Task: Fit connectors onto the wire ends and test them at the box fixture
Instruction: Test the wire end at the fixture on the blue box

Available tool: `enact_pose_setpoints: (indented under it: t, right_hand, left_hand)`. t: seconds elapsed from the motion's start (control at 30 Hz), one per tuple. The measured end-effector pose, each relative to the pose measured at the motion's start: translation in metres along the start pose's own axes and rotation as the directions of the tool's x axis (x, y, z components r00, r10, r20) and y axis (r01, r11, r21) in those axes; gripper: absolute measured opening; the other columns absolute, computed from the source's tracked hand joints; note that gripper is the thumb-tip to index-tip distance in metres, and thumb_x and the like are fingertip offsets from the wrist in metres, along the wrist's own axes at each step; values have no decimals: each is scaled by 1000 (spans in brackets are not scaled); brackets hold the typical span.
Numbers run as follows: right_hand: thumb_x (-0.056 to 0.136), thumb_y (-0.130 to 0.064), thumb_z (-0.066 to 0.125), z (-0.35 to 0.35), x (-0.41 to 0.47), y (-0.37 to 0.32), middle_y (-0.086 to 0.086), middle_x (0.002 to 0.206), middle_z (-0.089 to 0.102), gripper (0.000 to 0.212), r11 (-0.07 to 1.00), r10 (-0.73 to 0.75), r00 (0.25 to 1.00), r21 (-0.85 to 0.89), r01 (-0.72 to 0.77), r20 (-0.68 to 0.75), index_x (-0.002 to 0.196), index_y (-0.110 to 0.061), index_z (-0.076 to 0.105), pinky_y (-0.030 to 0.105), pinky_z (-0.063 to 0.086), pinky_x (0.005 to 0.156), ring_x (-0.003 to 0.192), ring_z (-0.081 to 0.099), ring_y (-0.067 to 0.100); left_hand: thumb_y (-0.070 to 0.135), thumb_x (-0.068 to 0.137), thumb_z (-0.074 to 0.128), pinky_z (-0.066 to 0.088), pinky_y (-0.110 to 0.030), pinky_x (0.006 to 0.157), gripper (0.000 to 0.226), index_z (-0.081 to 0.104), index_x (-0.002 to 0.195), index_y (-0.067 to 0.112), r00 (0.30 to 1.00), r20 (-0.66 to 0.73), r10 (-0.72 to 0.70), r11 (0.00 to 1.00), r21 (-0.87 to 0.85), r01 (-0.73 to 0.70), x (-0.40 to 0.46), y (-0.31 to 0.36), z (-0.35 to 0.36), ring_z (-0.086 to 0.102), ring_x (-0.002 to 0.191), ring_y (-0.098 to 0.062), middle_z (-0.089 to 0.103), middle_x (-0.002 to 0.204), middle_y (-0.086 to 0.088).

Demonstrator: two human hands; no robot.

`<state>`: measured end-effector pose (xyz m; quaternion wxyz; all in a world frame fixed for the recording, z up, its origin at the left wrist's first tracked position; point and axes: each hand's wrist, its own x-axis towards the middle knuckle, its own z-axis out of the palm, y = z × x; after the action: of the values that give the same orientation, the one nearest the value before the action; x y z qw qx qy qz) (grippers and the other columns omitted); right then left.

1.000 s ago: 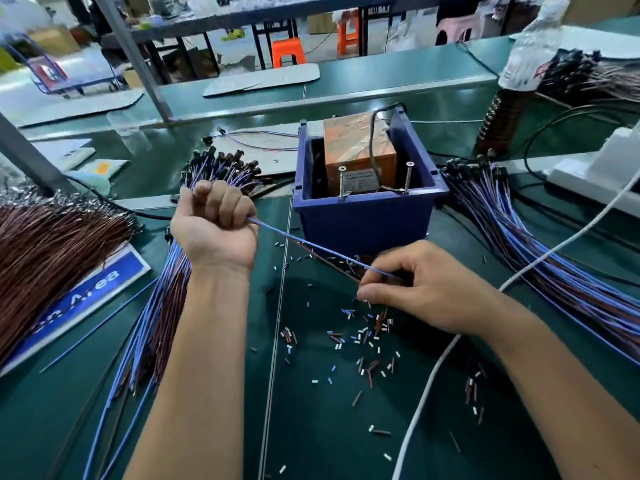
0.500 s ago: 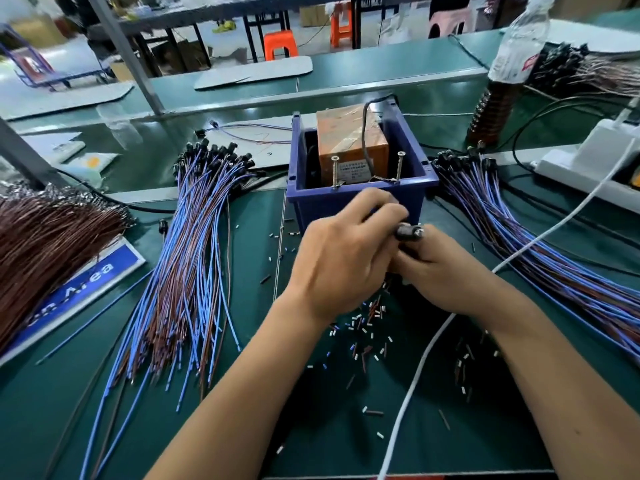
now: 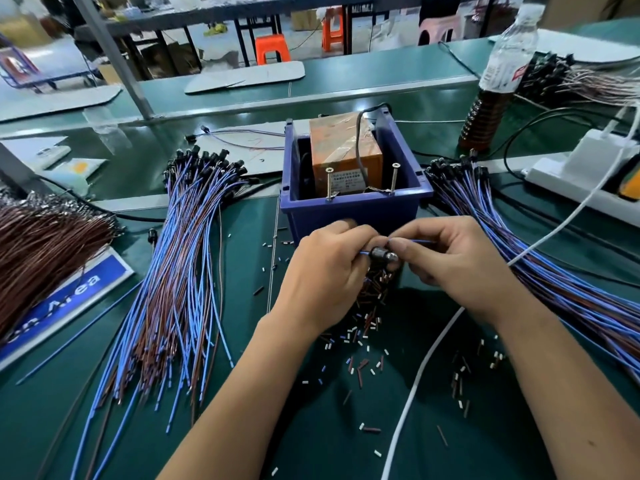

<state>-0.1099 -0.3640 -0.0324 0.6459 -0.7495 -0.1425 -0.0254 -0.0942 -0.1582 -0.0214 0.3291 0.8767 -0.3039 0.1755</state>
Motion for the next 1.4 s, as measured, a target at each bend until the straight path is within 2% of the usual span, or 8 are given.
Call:
enact_pose_setpoints:
  t: [0.17,0.3,0.6,0.77,0.93,1.07,1.27,1.4]
  right_hand:
    - [99,-18,68,4,1,-1,-10,57,59,13,1000,17,999,4,-17,-36,91,-14,79,12,35,47,50,45,2]
    - [100,-12,68,3,1,0,-4,59,59,16,998,68,996,23,-66,-58,90,-16,79,20,33,47,52,41,12]
    - [98,-10,68,-8,0,-4,9,72,72,18,998,69,985,24,-66,-157,93,-19,83,17,38,48,53,47,12]
    - [83,-36,75,1,-3,-7,10,75,75,23,995,84,992,63,-79,-94,96,-18,81,18,42,49,55,52,10]
    - [96,-17,70,5,-3,-9,9,75,75,11,999,38,996,-33,-40,-78,100,-16,81,17,43,50,56,54,10]
    - [102,-7,63,3,-3,-9,10,79,75,25,1000,9,991,21,-6,-137,120,-20,74,18,41,49,56,51,14]
    - [84,-7,84,3,-5,-11,4,95,78,47,994,-85,994,-70,80,-70,126,-19,66,20,53,65,70,63,9]
    - [75,-13,94,8,-5,-10,-5,100,77,50,960,-127,992,-257,115,-28,117,-24,68,25,53,61,65,64,10]
  left_hand:
    - [40,102,55,52,-45,71,29,69,112,18,993,114,-30,998,-47,35,1,7,1,65,84,-28,71,91,-1]
    - [33,94,72,55,-45,77,35,64,125,20,976,216,-38,999,-28,45,1,4,-1,70,91,-29,75,99,-1]
    - [14,94,64,50,-40,64,11,74,94,19,996,88,-19,1000,18,18,4,-15,-14,62,70,-28,68,72,2]
    - [15,93,64,49,-41,62,10,72,89,17,996,87,-18,1000,23,16,5,-11,-11,55,65,-28,62,66,3]
    - [27,101,56,49,-44,66,23,72,90,15,996,73,-47,999,-4,47,4,-7,-10,59,74,-35,67,72,-4]
    - [34,102,53,48,-44,63,38,70,82,7,991,40,-126,987,-98,129,5,-6,-7,57,68,-34,62,65,-6]
    - [36,100,48,51,-46,67,40,62,77,7,958,-105,-266,962,-97,257,5,0,-3,58,75,-40,65,71,-9]
    - [33,102,50,47,-46,59,40,45,67,15,926,-201,-319,946,1,326,4,9,-1,52,67,-46,60,64,-13]
